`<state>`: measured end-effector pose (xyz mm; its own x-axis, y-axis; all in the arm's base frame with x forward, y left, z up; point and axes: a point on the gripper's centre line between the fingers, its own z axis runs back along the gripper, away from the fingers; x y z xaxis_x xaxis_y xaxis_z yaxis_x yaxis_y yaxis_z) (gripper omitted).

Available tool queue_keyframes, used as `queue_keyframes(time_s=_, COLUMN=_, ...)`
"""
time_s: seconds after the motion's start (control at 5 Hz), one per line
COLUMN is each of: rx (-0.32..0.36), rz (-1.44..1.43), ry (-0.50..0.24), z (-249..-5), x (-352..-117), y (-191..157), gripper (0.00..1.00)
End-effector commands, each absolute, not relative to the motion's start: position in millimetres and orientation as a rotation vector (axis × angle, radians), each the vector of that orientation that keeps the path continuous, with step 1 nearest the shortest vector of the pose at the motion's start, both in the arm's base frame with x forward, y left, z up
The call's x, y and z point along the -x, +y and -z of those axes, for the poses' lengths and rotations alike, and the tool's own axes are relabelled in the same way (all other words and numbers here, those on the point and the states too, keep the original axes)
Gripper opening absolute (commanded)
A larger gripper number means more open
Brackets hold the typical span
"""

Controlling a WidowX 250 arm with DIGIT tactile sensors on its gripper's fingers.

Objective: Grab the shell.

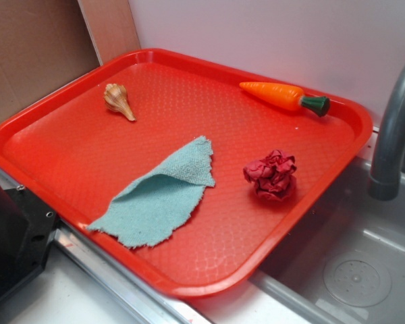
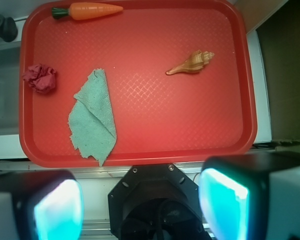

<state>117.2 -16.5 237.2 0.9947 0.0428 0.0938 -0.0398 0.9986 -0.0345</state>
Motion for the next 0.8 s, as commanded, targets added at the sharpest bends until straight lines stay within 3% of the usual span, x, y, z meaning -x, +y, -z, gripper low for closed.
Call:
queue_keyframes(time_s=0.0, rx=0.033, rz=-0.041, ry=-0.095, z=-237, x=-117, y=-16, gripper=1.00)
queue_keyframes(time_s=0.2, rx=0.079, rz=-0.187, ry=-0.073, z=-229, x=-139, y=0, gripper=1.00)
queue_keyframes(time_s=0.6, rx=0.080, rz=-0.569, ry=-0.136, z=-205, x=-164, y=35, gripper=1.00)
